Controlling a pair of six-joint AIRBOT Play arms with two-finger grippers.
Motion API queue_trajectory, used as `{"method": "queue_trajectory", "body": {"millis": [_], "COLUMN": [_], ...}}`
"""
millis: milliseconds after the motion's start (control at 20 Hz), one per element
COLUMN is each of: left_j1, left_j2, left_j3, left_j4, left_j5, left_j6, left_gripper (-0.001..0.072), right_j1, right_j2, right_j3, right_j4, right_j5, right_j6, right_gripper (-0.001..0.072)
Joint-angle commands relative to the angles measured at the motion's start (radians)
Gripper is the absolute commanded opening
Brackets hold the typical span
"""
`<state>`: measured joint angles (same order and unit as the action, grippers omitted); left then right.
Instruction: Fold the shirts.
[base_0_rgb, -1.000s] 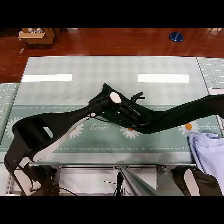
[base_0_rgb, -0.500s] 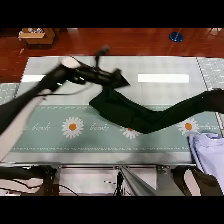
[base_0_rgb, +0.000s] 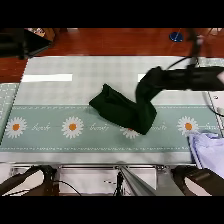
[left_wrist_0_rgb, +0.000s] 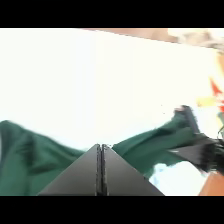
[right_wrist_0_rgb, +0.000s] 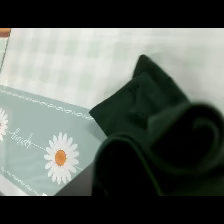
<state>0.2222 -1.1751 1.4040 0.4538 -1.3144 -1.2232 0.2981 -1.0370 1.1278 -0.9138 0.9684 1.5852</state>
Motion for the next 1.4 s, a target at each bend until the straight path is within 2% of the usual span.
{"method": "queue_trajectory", "body": {"millis": [0, 100, 150, 200, 250, 400, 500, 650, 800, 850, 900, 950, 1050, 1100, 1200, 1350], "left_j1": [0.078, 0.069, 0.066, 0.061, 0.056, 0.056, 0.056, 0.056, 0.056, 0.057, 0.056, 0.057, 0.056, 0.056, 0.056, 0.056], "left_j2": [0.085, 0.117, 0.128, 0.136, 0.14, 0.14, 0.138, 0.138, 0.138, 0.138, 0.138, 0.138, 0.138, 0.138, 0.138, 0.138], "left_j3": [-0.006, -0.026, -0.035, -0.046, -0.054, -0.056, -0.056, -0.056, -0.056, -0.056, -0.056, -0.056, -0.056, -0.056, -0.056, -0.056], "left_j4": [0.096, 0.101, 0.101, 0.101, 0.103, 0.151, 0.184, 0.227, 0.266, 0.267, 0.273, 0.273, 0.274, 0.277, 0.321, 0.397], "left_j5": [-0.074, -0.075, -0.076, -0.078, -0.079, -0.082, -0.08, -0.073, -0.074, -0.074, -0.074, -0.074, -0.08, -0.088, -0.11, -0.134], "left_j6": [-0.002, -0.001, -0.001, 0.0, 0.0, 0.0, 0.0, 0.0, 0.0, 0.0, 0.0, 0.0, 0.0, 0.0, 0.0, -0.004], "left_gripper": [0.0034, 0.0034, 0.0034, 0.0034, 0.0033, 0.0034, 0.0034, 0.0035, 0.0041, 0.0083, 0.0154, 0.0246, 0.0339, 0.0339, 0.0339, 0.0339], "right_j1": [0.223, 0.297, 0.321, 0.335, 0.333, 0.26, 0.16, -0.052, -0.283, -0.35, -0.425, -0.497, -0.599, -0.631, -0.637, -0.571], "right_j2": [-0.219, -0.335, -0.38, -0.416, -0.428, -0.364, -0.259, -0.065, 0.087, 0.112, 0.135, 0.157, 0.19, 0.198, 0.197, 0.197], "right_j3": [0.0, 0.0, 0.0, 0.0, 0.0, 0.0, 0.0, 0.0, -0.002, -0.016, -0.054, -0.111, -0.249, -0.33, -0.486, -0.685], "right_j4": [0.019, 0.105, 0.148, 0.2, 0.233, 0.195, 0.077, -0.141, -0.476, -0.557, -0.567, -0.519, -0.387, -0.309, -0.152, 0.078], "right_j5": [-0.307, -0.42, -0.47, -0.507, -0.519, -0.467, -0.362, -0.095, 0.281, 0.377, 0.435, 0.461, 0.455, 0.44, 0.36, 0.12], "right_j6": [0.021, 0.035, 0.035, 0.034, 0.034, 0.034, 0.034, 0.034, 0.029, 0.002, -0.045, -0.084, -0.105, -0.106, -0.121, -0.127], "right_gripper": [0.0021, 0.0029, 0.0169, 0.0373, 0.044, 0.044, 0.0439, 0.044, 0.0441, 0.0441, 0.0441, 0.0443, 0.0566, 0.0591, 0.0591, 0.0591]}}
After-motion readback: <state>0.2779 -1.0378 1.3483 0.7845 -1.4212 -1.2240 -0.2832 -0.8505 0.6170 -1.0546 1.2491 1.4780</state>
